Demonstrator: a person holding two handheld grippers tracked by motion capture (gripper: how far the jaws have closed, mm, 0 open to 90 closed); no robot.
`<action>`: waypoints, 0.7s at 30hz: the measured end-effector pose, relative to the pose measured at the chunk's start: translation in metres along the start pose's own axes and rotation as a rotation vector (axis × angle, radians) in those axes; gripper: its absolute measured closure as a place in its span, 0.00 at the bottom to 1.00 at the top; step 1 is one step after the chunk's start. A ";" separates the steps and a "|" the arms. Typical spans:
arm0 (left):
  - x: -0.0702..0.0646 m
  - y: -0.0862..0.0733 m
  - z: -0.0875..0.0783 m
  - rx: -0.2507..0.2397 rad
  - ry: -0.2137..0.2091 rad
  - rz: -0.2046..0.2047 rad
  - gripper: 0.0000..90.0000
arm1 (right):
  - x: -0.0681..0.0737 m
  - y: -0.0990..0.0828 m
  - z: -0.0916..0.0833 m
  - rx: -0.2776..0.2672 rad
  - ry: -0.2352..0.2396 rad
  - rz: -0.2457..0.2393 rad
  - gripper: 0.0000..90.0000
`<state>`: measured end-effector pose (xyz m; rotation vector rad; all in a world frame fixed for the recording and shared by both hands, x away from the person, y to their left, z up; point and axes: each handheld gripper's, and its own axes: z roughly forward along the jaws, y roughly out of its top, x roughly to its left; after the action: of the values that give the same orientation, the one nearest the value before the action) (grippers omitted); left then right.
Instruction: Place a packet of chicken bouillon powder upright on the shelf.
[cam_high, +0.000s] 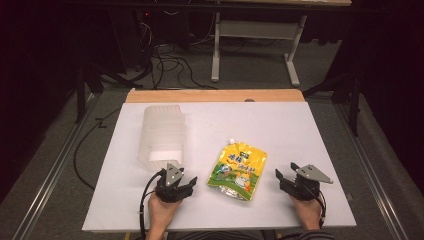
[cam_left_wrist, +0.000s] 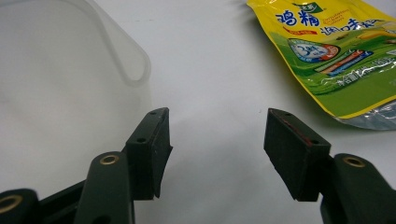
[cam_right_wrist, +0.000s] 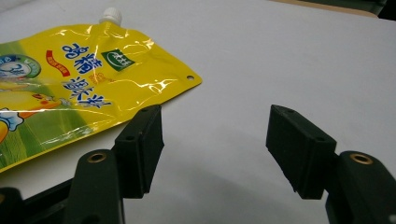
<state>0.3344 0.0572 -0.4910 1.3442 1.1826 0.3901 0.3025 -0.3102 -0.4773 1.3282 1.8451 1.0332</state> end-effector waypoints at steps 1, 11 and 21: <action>0.000 0.000 0.000 0.000 0.000 0.000 0.45 | 0.000 0.000 0.000 -0.003 0.000 0.003 0.41; 0.000 0.000 -0.001 0.002 -0.005 0.004 0.44 | -0.002 0.000 0.000 -0.003 0.005 0.014 0.40; -0.002 -0.001 0.001 0.013 0.003 0.019 0.44 | -0.002 0.000 0.000 0.000 -0.003 0.028 0.39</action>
<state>0.3343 0.0547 -0.4919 1.3678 1.1775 0.3986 0.3034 -0.3125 -0.4774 1.3584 1.8290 1.0445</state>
